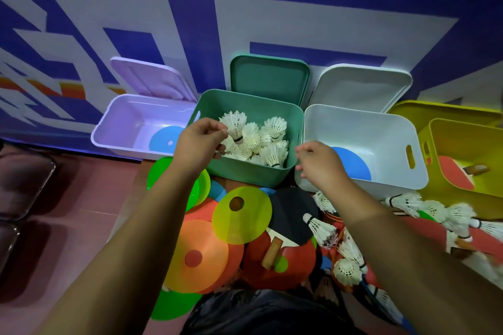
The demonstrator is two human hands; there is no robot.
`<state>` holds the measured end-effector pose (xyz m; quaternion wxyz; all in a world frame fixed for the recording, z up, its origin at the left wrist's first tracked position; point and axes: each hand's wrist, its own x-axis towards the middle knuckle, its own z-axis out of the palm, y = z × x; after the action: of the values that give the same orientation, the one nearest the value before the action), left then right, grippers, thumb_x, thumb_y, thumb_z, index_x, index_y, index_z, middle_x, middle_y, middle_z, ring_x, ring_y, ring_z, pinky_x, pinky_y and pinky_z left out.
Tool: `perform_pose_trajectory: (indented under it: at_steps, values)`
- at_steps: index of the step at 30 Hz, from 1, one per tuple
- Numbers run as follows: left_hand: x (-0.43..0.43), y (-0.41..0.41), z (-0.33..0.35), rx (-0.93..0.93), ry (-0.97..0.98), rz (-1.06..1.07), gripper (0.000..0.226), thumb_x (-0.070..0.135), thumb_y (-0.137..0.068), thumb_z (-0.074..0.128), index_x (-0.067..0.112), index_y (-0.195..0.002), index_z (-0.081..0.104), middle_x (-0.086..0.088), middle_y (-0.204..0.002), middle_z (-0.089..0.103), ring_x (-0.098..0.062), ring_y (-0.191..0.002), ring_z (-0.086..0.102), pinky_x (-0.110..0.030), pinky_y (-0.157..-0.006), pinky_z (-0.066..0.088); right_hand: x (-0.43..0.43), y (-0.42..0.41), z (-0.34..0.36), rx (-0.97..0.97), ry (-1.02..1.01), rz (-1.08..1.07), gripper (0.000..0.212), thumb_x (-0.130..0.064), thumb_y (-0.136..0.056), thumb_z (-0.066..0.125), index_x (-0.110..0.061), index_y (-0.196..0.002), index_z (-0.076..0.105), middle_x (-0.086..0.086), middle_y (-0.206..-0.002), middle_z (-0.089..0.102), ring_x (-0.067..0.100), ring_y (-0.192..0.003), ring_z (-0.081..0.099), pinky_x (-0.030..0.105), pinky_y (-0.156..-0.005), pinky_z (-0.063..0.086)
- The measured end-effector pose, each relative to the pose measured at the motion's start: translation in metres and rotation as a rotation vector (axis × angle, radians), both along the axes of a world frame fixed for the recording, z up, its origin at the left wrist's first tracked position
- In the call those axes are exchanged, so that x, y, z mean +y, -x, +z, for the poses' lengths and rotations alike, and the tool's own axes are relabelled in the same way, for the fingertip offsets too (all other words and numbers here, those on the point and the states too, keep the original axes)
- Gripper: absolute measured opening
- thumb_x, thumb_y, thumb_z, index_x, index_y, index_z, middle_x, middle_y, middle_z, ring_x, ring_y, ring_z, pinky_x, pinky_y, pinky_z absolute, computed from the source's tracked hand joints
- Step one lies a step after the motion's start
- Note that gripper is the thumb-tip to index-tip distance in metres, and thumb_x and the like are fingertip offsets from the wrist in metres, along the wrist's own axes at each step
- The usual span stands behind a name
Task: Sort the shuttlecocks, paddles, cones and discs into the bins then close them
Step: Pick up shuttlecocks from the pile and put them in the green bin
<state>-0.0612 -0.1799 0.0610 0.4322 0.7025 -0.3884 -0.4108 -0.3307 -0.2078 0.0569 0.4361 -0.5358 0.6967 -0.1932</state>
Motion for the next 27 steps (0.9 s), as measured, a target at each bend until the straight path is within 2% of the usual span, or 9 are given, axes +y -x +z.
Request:
perform_pose_trajectory:
  at_steps: [4,8,10,13,15,17,20,23,27]
  values:
    - [-0.022,-0.013,0.003,-0.027,0.032,0.082,0.004,0.019,-0.094,0.071,0.016,-0.095,0.074,-0.011,-0.086,0.076,-0.017,-0.066,0.069,-0.035,-0.058,0.058,0.013,0.005,-0.003,-0.024,-0.009,0.023,0.024,-0.022,-0.1,0.051,-0.031,-0.102,0.073,-0.004,-0.099,0.075,0.015,-0.081,0.075,0.05,-0.086,0.064]
    - [-0.05,-0.027,0.002,-0.131,0.051,0.099,0.01,0.027,-0.086,0.069,0.026,-0.094,0.075,0.002,-0.081,0.076,-0.025,-0.075,0.074,-0.049,-0.072,0.065,0.016,0.001,-0.005,-0.034,0.019,0.038,0.024,-0.023,-0.102,0.051,-0.031,-0.101,0.074,-0.005,-0.099,0.074,0.014,-0.08,0.074,0.044,-0.082,0.064]
    - [-0.063,-0.03,0.002,-0.191,0.023,0.096,0.025,0.03,-0.085,0.067,0.032,-0.108,0.075,0.008,-0.097,0.077,-0.022,-0.087,0.075,-0.048,-0.082,0.064,0.016,-0.005,-0.006,-0.032,0.035,0.066,0.023,-0.024,-0.103,0.052,-0.031,-0.102,0.074,-0.008,-0.099,0.074,0.009,-0.076,0.073,0.036,-0.076,0.062]
    - [-0.073,-0.027,-0.003,-0.346,-0.092,0.006,0.057,0.022,-0.088,0.065,0.029,-0.144,0.058,-0.003,-0.134,0.069,-0.028,-0.108,0.07,-0.045,-0.095,0.059,0.017,-0.018,-0.003,-0.05,0.041,0.118,0.023,-0.024,-0.104,0.053,-0.033,-0.105,0.074,-0.013,-0.1,0.074,0.006,-0.076,0.073,0.032,-0.075,0.061]
    - [-0.071,-0.023,-0.011,-0.37,-0.135,-0.048,0.064,0.017,-0.09,0.063,0.026,-0.152,0.05,-0.006,-0.141,0.064,-0.031,-0.116,0.066,-0.039,-0.098,0.055,0.019,-0.027,-0.003,-0.055,0.041,0.159,0.023,-0.024,-0.104,0.053,-0.034,-0.105,0.074,-0.014,-0.1,0.074,0.007,-0.078,0.073,0.031,-0.074,0.062]
    - [-0.064,-0.022,-0.017,-0.344,-0.164,-0.064,0.057,0.018,-0.091,0.062,0.022,-0.147,0.055,-0.006,-0.138,0.066,-0.031,-0.116,0.066,-0.037,-0.098,0.055,0.019,-0.035,-0.003,-0.063,0.039,0.194,0.023,-0.025,-0.104,0.054,-0.036,-0.103,0.074,-0.015,-0.099,0.074,0.006,-0.076,0.073,0.029,-0.072,0.062]
    - [-0.043,-0.024,-0.024,-0.259,-0.158,-0.051,0.045,0.024,-0.085,0.054,0.025,-0.128,0.07,-0.001,-0.111,0.077,-0.025,-0.096,0.074,-0.048,-0.086,0.063,0.02,-0.045,-0.004,-0.084,0.018,0.236,0.024,-0.025,-0.104,0.054,-0.038,-0.103,0.074,-0.017,-0.101,0.075,0.002,-0.074,0.072,0.026,-0.07,0.059]
    - [-0.015,-0.025,-0.023,-0.14,-0.093,0.023,0.027,0.023,-0.09,0.055,0.023,-0.109,0.074,0.002,-0.097,0.077,-0.017,-0.078,0.076,-0.045,-0.076,0.064,0.022,-0.055,-0.004,-0.09,0.002,0.267,0.024,-0.023,-0.105,0.053,-0.035,-0.104,0.074,-0.015,-0.102,0.075,0.005,-0.075,0.072,0.023,-0.066,0.056]
    - [0.028,-0.028,-0.037,-0.13,-0.122,0.028,0.011,0.018,-0.096,0.062,0.02,-0.099,0.073,-0.001,-0.093,0.076,-0.016,-0.068,0.07,-0.031,-0.06,0.054,0.029,-0.068,-0.019,0.041,-0.071,0.34,0.024,-0.022,-0.104,0.051,-0.025,-0.101,0.074,-0.005,-0.094,0.076,0.019,-0.081,0.074,0.041,-0.076,0.064]
